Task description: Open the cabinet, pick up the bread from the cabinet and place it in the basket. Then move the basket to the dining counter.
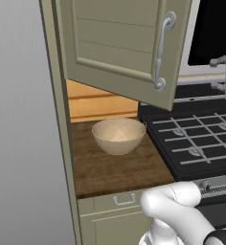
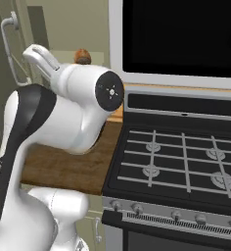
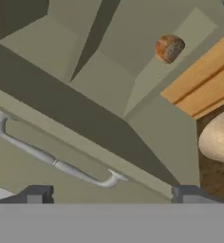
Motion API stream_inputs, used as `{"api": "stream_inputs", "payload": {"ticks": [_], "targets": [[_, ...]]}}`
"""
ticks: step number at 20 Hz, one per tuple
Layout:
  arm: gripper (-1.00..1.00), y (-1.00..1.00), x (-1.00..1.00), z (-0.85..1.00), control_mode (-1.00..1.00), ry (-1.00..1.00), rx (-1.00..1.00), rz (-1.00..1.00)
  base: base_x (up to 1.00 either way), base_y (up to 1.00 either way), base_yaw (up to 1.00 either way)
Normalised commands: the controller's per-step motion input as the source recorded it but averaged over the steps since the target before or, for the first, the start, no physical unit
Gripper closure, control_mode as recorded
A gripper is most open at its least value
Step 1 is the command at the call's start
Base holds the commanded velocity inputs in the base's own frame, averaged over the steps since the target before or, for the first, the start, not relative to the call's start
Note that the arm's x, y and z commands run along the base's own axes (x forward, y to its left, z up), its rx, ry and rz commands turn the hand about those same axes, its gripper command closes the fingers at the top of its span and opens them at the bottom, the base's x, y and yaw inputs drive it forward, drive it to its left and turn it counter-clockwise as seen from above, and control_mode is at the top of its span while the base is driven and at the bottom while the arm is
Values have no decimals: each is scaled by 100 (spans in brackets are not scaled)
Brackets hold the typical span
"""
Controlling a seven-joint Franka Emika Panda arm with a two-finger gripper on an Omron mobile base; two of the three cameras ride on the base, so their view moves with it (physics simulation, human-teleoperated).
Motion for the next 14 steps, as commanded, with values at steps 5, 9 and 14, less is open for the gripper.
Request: {"api": "stream_inputs", "payload": {"ticks": [5, 9, 14], "targets": [[-100, 41, 85, -9, -100, 9, 14, 4, 0, 0, 0], [-100, 10, 48, -5, -100, 9, 21, 0, 0, 0, 0], [-100, 47, -11, 0, -100, 3, 13, 4, 0, 0, 0]]}}
